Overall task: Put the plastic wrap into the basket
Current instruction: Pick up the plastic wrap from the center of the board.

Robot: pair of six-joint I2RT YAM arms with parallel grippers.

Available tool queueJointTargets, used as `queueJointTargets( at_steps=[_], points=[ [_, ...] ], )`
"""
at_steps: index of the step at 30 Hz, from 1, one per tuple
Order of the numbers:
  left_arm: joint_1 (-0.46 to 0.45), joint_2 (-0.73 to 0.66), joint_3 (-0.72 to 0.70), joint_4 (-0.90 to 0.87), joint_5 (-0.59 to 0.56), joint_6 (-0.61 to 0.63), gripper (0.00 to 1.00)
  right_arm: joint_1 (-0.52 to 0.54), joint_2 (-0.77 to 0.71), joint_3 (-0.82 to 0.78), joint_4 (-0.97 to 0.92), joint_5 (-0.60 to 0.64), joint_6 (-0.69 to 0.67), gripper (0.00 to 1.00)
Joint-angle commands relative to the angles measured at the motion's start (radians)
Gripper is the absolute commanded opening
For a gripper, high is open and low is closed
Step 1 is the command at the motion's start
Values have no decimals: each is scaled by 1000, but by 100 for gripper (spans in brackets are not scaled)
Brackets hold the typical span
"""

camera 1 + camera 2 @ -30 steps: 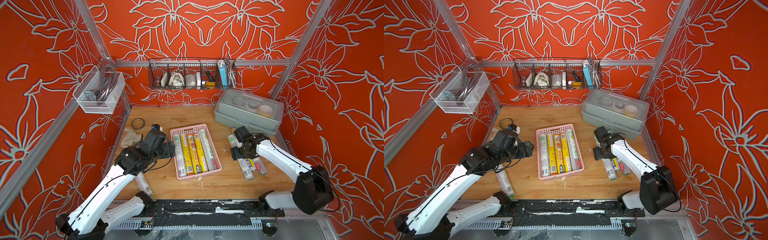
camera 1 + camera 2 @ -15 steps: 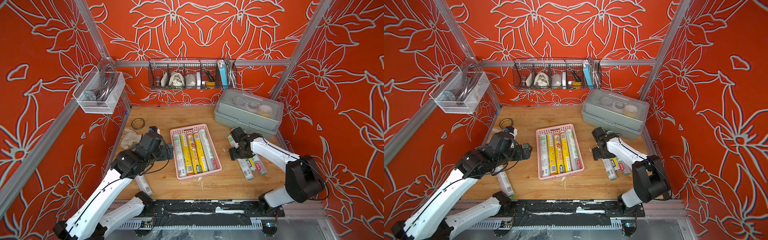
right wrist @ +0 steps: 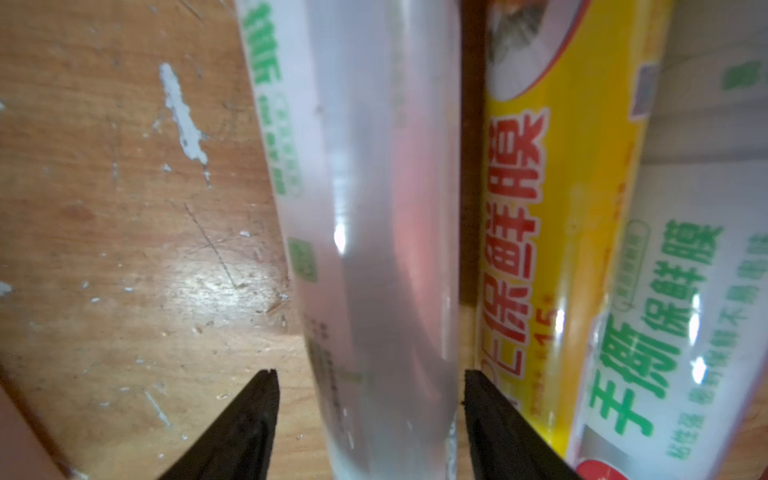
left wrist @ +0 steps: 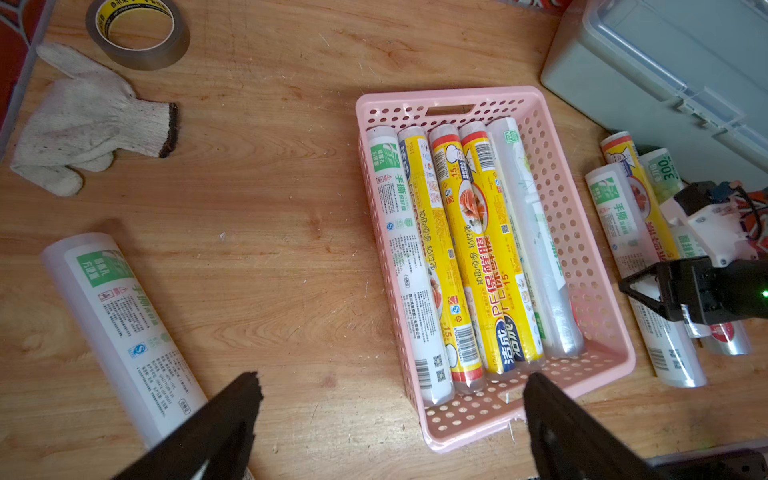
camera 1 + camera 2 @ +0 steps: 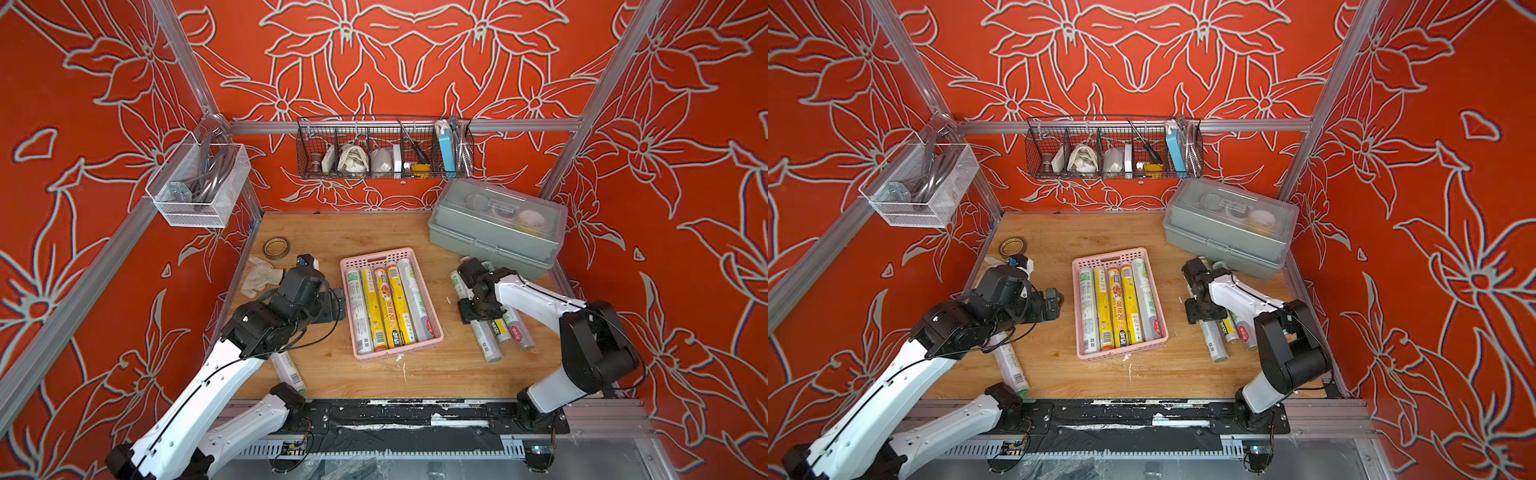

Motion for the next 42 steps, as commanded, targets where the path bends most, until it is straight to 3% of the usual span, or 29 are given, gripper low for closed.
queueJointTargets(
  at_steps=[1, 20, 27, 42],
  points=[
    [9, -10, -12, -3, 2, 13, 98, -7, 20, -9, 5, -9, 14, 70],
    [15, -32, -42, 3, -5, 13, 98, -7, 79, 11, 33, -53, 21, 57],
    [18, -42, -46, 3, -7, 13, 98, -5, 54, 34, 0, -57, 24, 38],
    [22, -66, -40, -9, -12, 18, 98, 78, -93, 347, -225, -98, 148, 31]
  ],
)
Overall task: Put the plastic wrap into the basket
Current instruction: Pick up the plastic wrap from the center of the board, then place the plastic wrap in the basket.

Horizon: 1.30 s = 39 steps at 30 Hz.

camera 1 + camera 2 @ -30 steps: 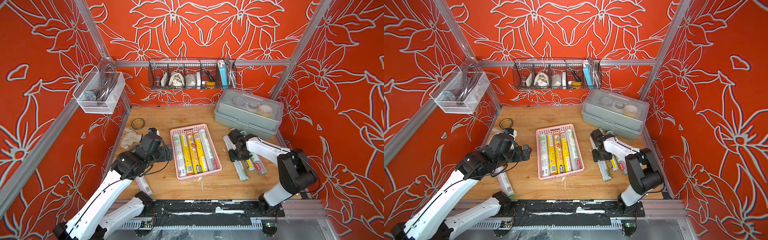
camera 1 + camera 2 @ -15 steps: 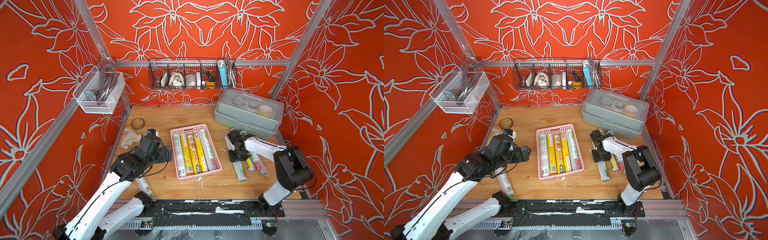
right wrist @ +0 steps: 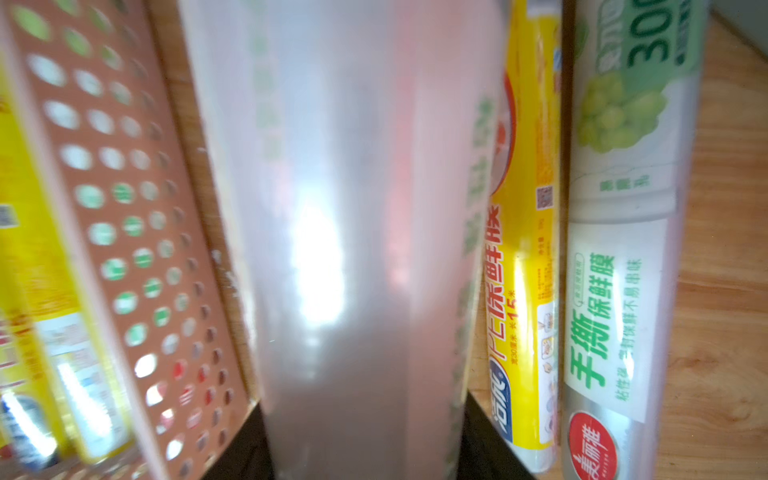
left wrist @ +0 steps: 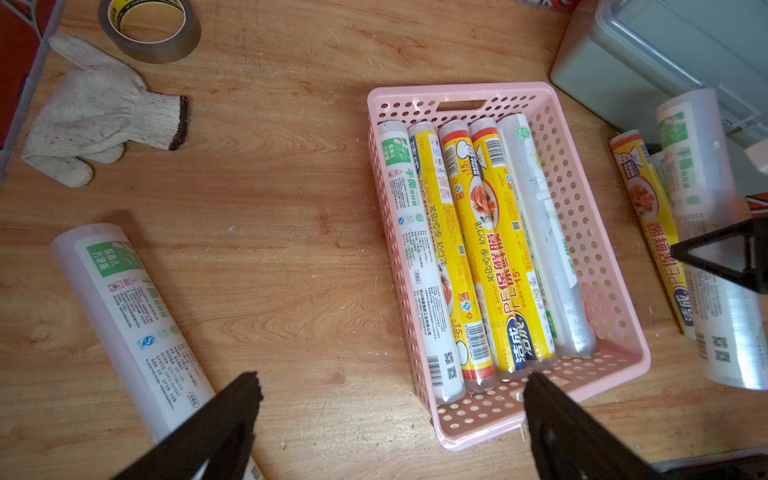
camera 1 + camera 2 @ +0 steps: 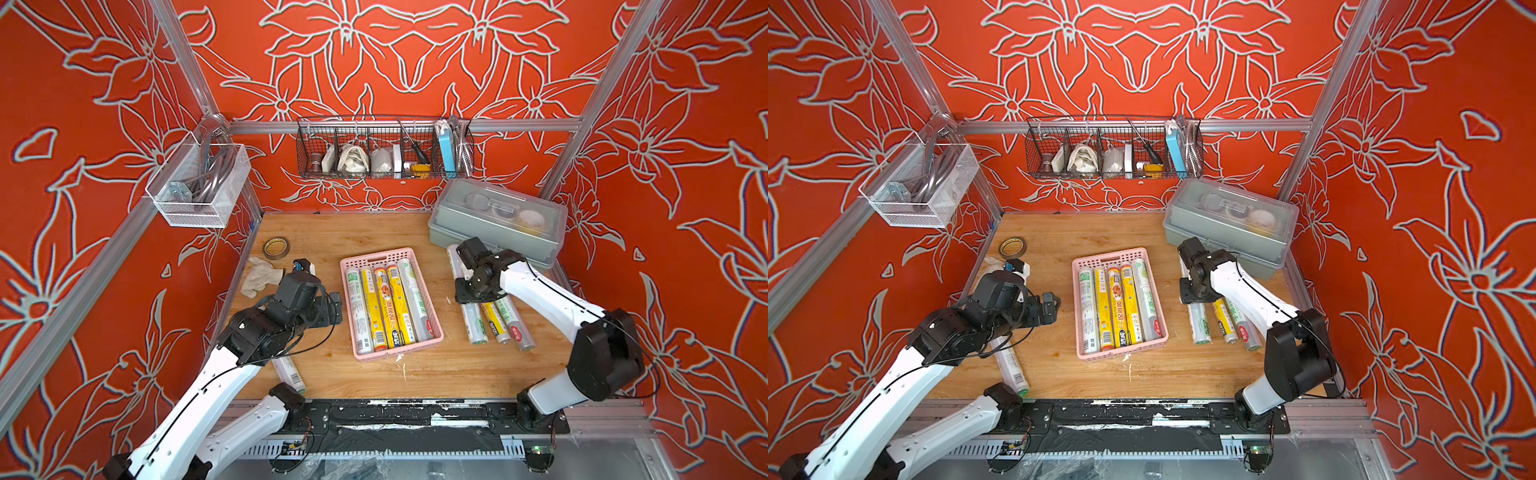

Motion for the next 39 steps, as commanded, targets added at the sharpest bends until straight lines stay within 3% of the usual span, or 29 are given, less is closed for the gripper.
queueJointTargets(
  at_steps=[1, 9, 16, 39],
  points=[
    [8, -18, 6, -13, -10, 8, 98, 45, -29, 99, -69, -19, 73, 31],
    [8, -20, 1, -9, 1, 1, 98, 210, 126, 313, -58, -17, 163, 30],
    [8, -31, -1, -11, -5, 6, 98, 275, 243, 354, 57, -41, 229, 30],
    [9, -22, -17, 10, -5, 24, 98, 340, 470, 426, 20, 8, 249, 30]
  ],
)
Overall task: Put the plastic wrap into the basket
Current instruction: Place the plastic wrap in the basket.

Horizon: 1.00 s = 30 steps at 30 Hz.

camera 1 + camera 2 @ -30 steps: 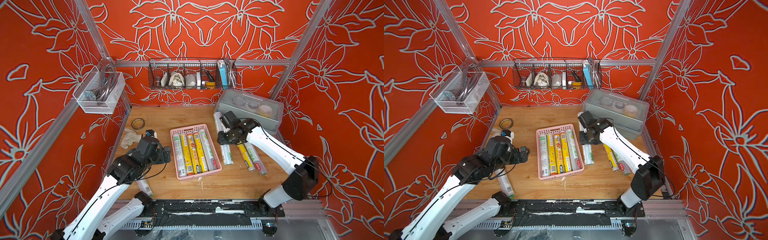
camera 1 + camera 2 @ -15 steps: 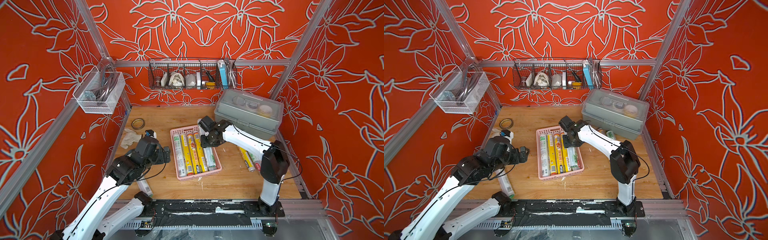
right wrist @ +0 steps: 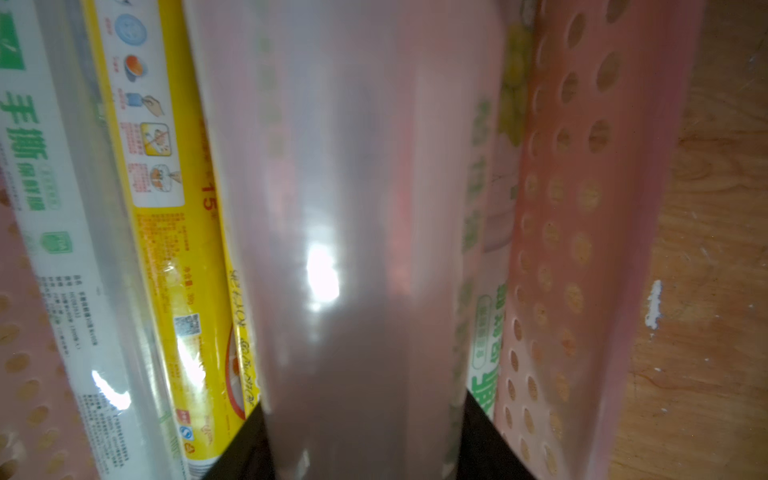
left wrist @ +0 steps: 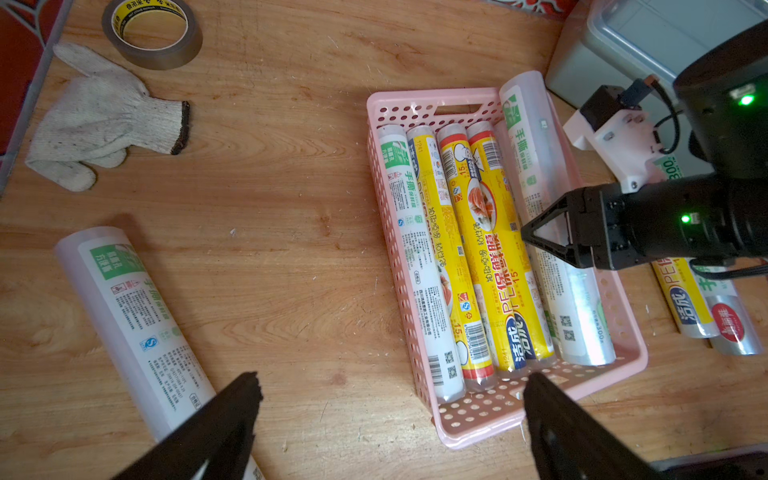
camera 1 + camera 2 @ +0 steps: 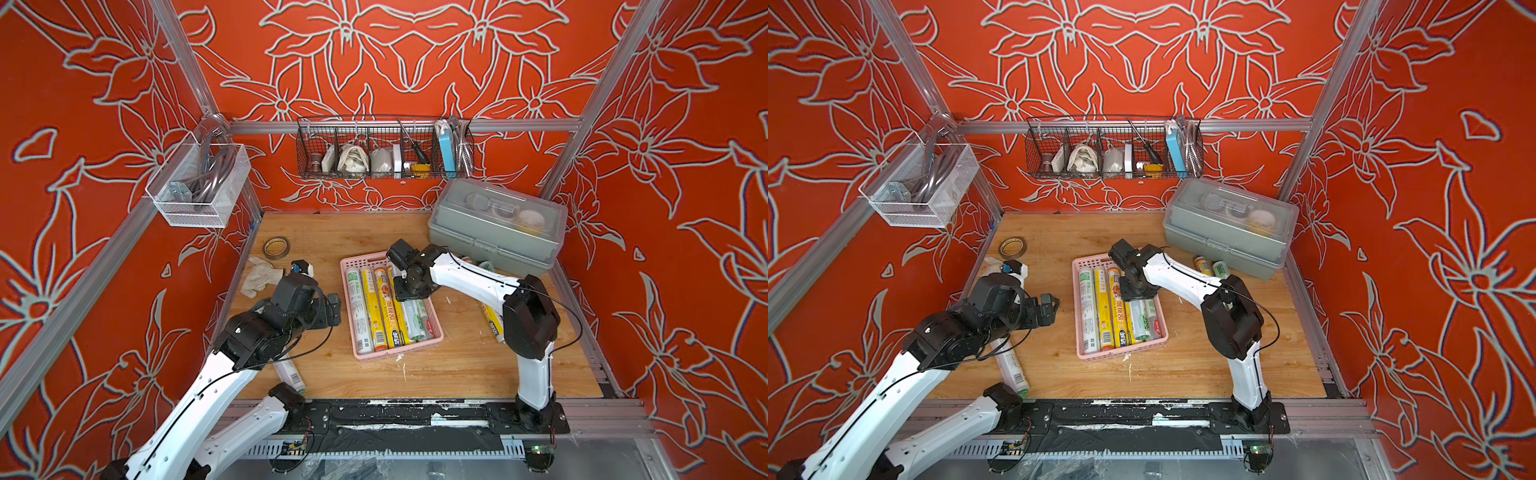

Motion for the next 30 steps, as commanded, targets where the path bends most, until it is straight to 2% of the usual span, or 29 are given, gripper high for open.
queueJointTargets(
  at_steps=[1, 5, 16, 24, 30],
  points=[
    [8, -2, -8, 8, -8, 16, 98, 8, 15, 32, -19, 43, 14, 30],
    [9, 0, -13, 11, -10, 17, 98, 10, 19, 14, -7, 44, 18, 31],
    [9, -5, -14, 4, -23, 11, 98, 11, 63, 27, -32, 74, 12, 46],
    [13, -9, -10, -2, -27, 10, 98, 11, 21, 44, -73, 113, 5, 57],
    [14, -18, -9, -10, -29, 1, 98, 11, -33, 42, -85, 126, -1, 61]
  ],
)
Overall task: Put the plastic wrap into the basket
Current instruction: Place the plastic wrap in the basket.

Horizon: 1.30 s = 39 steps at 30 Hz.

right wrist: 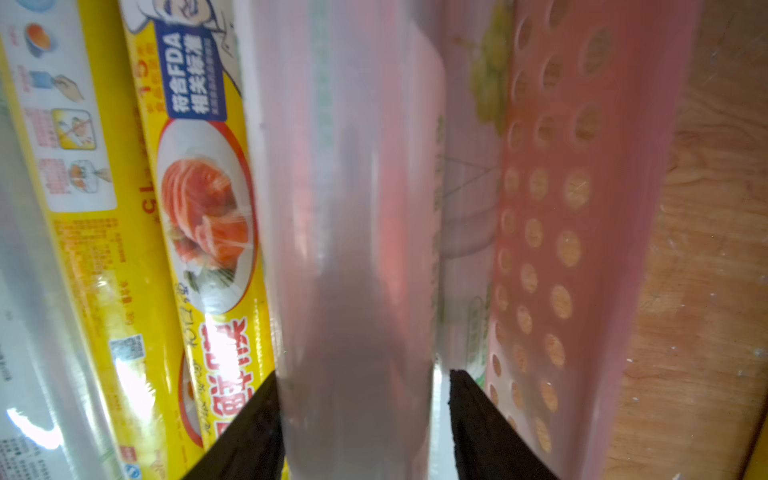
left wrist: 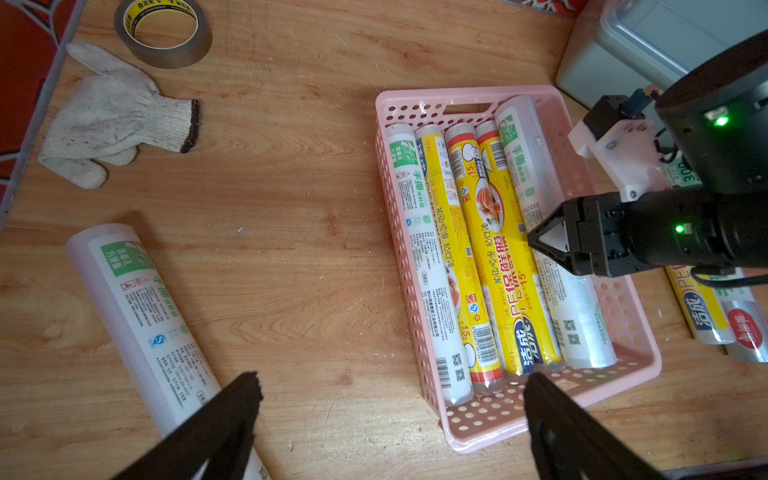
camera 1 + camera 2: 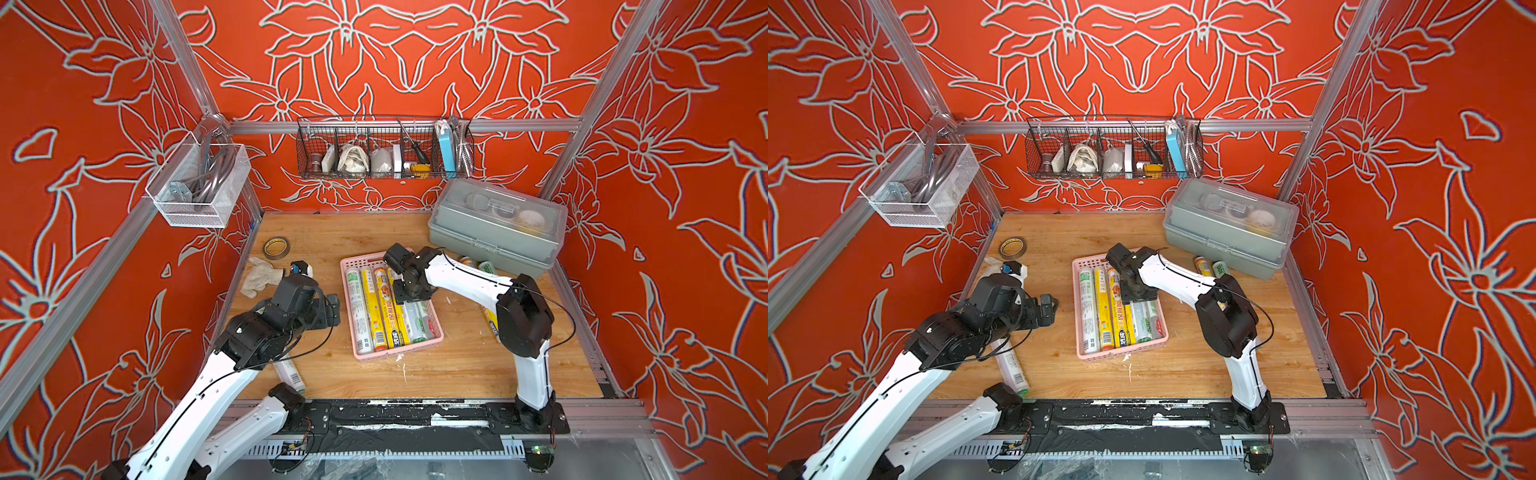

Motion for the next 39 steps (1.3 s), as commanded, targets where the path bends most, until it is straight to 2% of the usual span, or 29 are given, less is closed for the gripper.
queueJointTargets(
  at_steps=[1, 7, 16, 26, 33, 35, 39],
  points=[
    [8, -15, 2, -10, -14, 2, 98, 1, -63, 30, -51, 54, -8, 61],
    [8, -18, 3, -15, -20, -3, 98, 2, -124, 28, -60, 56, -32, 61],
    [10, -22, 22, -38, -60, -24, 98, 1, -292, -11, -59, 67, -82, 61],
    [10, -7, 43, -73, -128, -90, 99, 1, -518, -171, 2, 83, -168, 61],
    [26, 59, 13, -81, -176, -168, 98, -19, -598, -253, 8, 101, -230, 61],
    [50, 77, -16, -64, -150, -179, 98, -32, -617, -282, 24, 90, -238, 61],
    [154, 121, -94, 19, 17, -174, 98, -65, -647, -342, 63, 40, -268, 61]
  ],
)
